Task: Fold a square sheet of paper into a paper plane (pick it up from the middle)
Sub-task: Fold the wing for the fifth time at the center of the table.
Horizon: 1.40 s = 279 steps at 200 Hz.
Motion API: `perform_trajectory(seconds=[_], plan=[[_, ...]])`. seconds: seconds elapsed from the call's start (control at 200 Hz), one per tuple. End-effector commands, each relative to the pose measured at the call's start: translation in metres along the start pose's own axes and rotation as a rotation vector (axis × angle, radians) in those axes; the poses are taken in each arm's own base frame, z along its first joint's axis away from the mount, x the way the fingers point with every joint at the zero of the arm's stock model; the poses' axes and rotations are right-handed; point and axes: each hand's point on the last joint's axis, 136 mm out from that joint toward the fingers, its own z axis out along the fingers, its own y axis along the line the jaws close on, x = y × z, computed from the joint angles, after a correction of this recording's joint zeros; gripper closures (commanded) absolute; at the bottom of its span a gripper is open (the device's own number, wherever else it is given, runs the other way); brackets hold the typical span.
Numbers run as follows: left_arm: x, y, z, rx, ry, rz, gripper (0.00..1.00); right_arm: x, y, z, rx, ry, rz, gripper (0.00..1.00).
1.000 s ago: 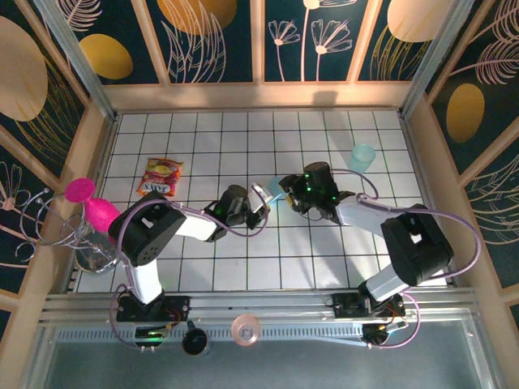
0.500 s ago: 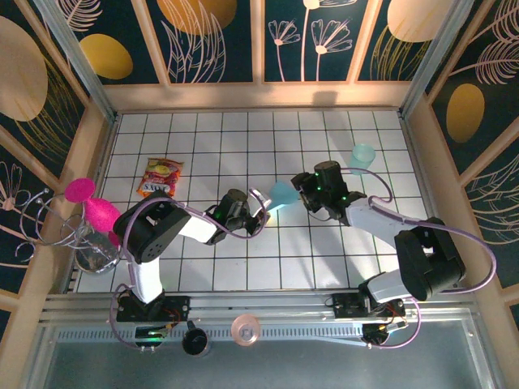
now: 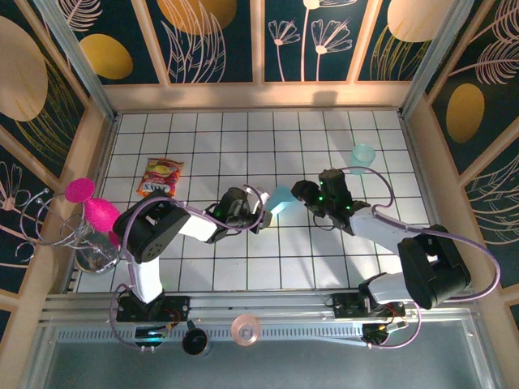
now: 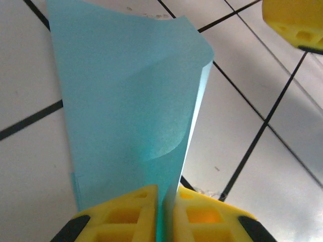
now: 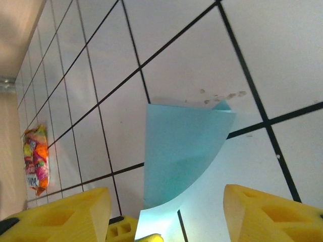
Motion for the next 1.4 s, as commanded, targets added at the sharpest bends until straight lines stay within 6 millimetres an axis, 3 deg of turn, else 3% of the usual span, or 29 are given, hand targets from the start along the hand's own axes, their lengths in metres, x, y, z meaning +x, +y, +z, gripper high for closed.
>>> perform_trajectory(seconds=[0.0,0.24,0.816,1.166,1.392], plan=[[-0.016,-0.009,-0.005,0.094,-0.034,-0.186,0.87,0.002,0.007,0.002,-0.066,0.006,-0.096,0.39],[-0.028,-0.003,-0.015,0.181,-0.086,-0.371,0.87,0.017,0.01,0.02,-0.115,0.092,-0.132,0.38],[-0.012,0.016,-0.008,0.16,-0.028,-0.569,0.87,0.033,0.011,0.061,-0.055,0.215,-0.197,0.35],[-0.011,0.023,-0.007,0.139,-0.031,-0.614,0.87,0.039,-0.003,0.075,0.041,0.23,-0.219,0.37],[-0.008,0.023,-0.009,0.129,-0.021,-0.608,0.83,0.04,-0.023,0.082,0.161,0.231,-0.218,0.38]])
